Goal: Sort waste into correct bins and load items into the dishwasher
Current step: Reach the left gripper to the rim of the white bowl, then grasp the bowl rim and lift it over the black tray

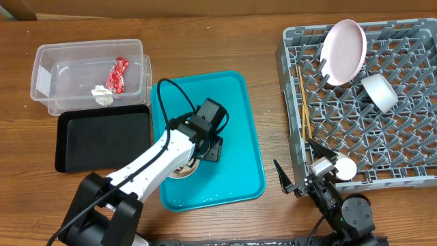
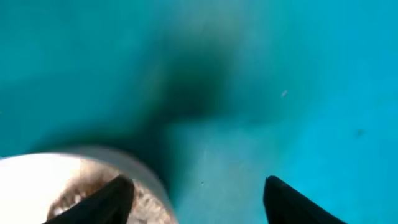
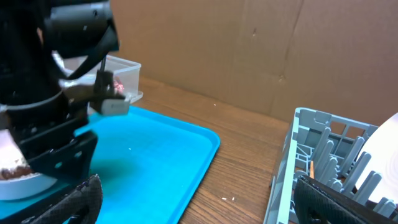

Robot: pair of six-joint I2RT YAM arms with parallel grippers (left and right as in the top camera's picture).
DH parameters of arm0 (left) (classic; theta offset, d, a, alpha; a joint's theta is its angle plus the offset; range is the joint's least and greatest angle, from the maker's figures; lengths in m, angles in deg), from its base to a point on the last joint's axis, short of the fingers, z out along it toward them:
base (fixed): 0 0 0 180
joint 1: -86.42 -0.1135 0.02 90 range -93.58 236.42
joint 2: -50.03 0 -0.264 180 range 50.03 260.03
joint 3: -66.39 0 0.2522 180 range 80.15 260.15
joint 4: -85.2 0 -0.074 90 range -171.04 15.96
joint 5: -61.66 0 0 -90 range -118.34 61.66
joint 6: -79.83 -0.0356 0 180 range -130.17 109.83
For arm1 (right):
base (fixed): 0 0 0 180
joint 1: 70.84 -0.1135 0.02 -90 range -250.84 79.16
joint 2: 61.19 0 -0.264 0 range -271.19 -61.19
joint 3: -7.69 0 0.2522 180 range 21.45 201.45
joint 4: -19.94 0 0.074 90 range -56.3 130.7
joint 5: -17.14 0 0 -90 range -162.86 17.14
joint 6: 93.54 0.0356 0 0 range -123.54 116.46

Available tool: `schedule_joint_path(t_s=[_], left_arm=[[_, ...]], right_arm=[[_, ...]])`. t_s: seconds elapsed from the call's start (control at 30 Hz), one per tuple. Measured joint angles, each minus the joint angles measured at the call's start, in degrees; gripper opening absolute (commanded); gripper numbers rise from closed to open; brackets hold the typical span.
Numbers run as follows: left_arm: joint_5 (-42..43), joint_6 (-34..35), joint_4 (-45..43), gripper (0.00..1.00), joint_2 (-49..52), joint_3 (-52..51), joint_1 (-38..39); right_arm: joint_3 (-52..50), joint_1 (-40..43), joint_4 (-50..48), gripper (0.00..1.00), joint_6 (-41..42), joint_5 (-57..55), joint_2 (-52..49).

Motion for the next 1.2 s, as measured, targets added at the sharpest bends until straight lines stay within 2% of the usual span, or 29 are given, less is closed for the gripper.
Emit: schedule_joint_path(t_s=[0.3, 0.37, 0.43, 0.53, 0.6, 0.63, 0.67, 0.9, 1.03, 1.1, 1.2], left_arm=[[0.1, -0.9, -3.2, 0.51, 0.0, -3.6, 0.0], [0.1, -0.8, -2.8, 0.44, 0.0, -3.9, 0.0], [0.1, -0.9, -2.6, 0.31, 0.0, -4.2, 0.0], [0.1, -1.0, -3.0, 0.28, 0.0, -5.0, 0.0], [0.1, -0.9, -4.0, 0.16, 0.0, -5.6, 0.0], [0.0, -0.9, -4.3, 0.07, 0.0, -5.7, 0.0], [-0.1, -1.0, -4.4, 0.04, 0.0, -5.7, 0.0], [-2.5, -1.1, -2.8, 0.04, -0.4, -5.2, 0.0], [-1.9, 0.0, 4.1, 0.04, -0.4, -2.1, -1.2], [-0.8, 1.5, 8.4, 0.04, -0.4, 1.1, -3.4], [2.2, 2.4, 10.4, 0.04, -1.6, 5.5, -7.6]], right_arm=[[0.0, 0.0, 0.0, 1.00, 0.0, 0.0, 0.0], [0.0, 0.0, 0.0, 1.00, 0.0, 0.0, 0.0], [0.0, 0.0, 0.0, 1.00, 0.0, 0.0, 0.0], [0.0, 0.0, 0.0, 1.00, 0.0, 0.0, 0.0], [0.0, 0.0, 0.0, 1.00, 0.0, 0.0, 0.0], [0.0, 0.0, 0.0, 1.00, 0.0, 0.0, 0.0], [0.0, 0.0, 0.0, 1.00, 0.0, 0.0, 0.0], [0.0, 0.0, 0.0, 1.00, 0.0, 0.0, 0.0], [0.0, 0.0, 0.0, 1.00, 0.0, 0.0, 0.0], [0.0, 0.0, 0.0, 1.00, 0.0, 0.0, 0.0], [0.0, 0.0, 0.0, 1.00, 0.0, 0.0, 0.0]])
